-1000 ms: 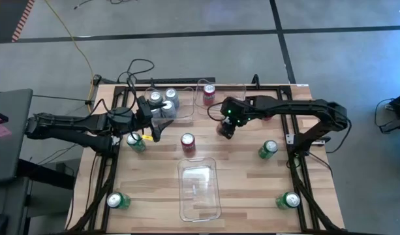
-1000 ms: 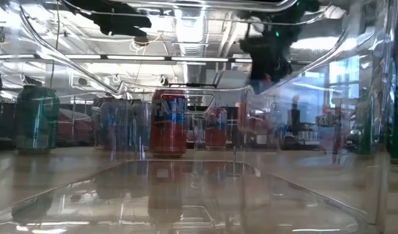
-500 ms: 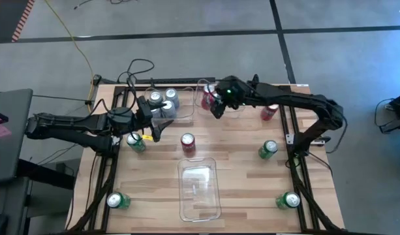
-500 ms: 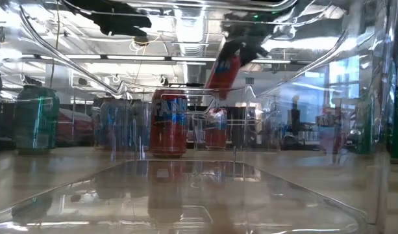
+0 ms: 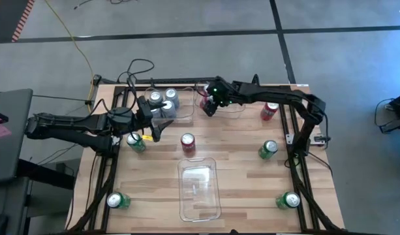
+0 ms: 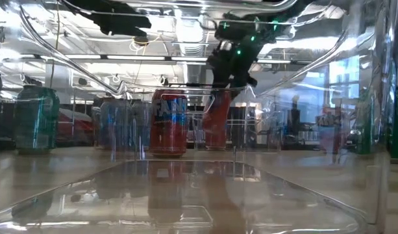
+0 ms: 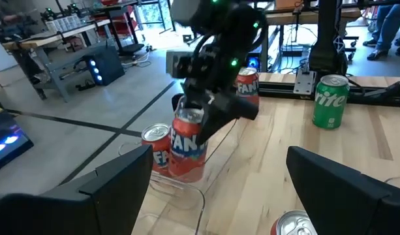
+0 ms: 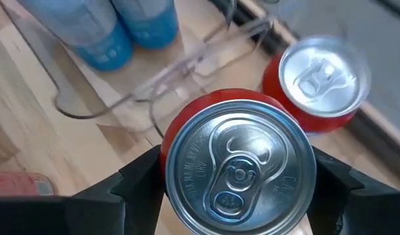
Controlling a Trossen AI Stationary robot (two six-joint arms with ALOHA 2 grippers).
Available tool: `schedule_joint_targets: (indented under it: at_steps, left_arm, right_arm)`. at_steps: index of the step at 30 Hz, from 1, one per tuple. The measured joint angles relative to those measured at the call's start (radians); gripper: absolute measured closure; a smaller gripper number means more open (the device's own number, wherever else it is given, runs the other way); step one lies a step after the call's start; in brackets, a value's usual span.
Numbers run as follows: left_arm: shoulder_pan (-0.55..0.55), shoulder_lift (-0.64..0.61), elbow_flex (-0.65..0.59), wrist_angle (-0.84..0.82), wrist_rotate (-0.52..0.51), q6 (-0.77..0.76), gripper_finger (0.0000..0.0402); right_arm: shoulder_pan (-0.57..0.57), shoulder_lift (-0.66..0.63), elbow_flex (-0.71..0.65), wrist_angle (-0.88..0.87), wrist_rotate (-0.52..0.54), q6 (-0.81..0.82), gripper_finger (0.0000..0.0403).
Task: Sort soda cans
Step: Put the top right red soda can into the top right transparent bin, then put the right red soda can into the top right transparent bin
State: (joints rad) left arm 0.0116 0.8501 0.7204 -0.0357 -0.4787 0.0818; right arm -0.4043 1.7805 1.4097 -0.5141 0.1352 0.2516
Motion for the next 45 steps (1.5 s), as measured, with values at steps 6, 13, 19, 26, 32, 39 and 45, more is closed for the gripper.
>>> schedule_joint_targets:
  at_steps: [6,13,19,26,32,39,45]
  left_arm:
    - [0.0,0.0,0.0,0.0,0.0,0.0,0.0056]
    - [0.0,0.0,0.0,0.0,0.0,-0.001,0.0056]
    - [0.0,0.0,0.0,0.0,0.0,0.0,0.0056]
    - [0.0,0.0,0.0,0.0,0.0,-0.003,0.0056]
    - [0.0,0.0,0.0,0.0,0.0,-0.003,0.0056]
    - [0.0,0.0,0.0,-0.008,0.0,-0.001,0.0056]
    - [0.0,0.0,0.0,-0.03,0.0,0.0,0.0056]
  right_arm:
    - [-0.032,0.062,0.0,-0.005,-0.036,0.001,0.0117]
    - [-0.042,0.087,0.002,-0.004,-0.038,0.002,0.0116]
    - [-0.033,0.086,0.002,0.002,-0.036,0.001,0.0113]
    - [-0.032,0.085,0.001,0.005,-0.035,0.043,0.005]
    - [-0.03,0.084,0.001,0.014,-0.035,0.039,0.0007]
    - [-0.02,0.084,0.03,-0.016,-0.034,0.039,0.0015]
    - [0.01,0.084,0.105,-0.172,-0.031,0.036,0.0016]
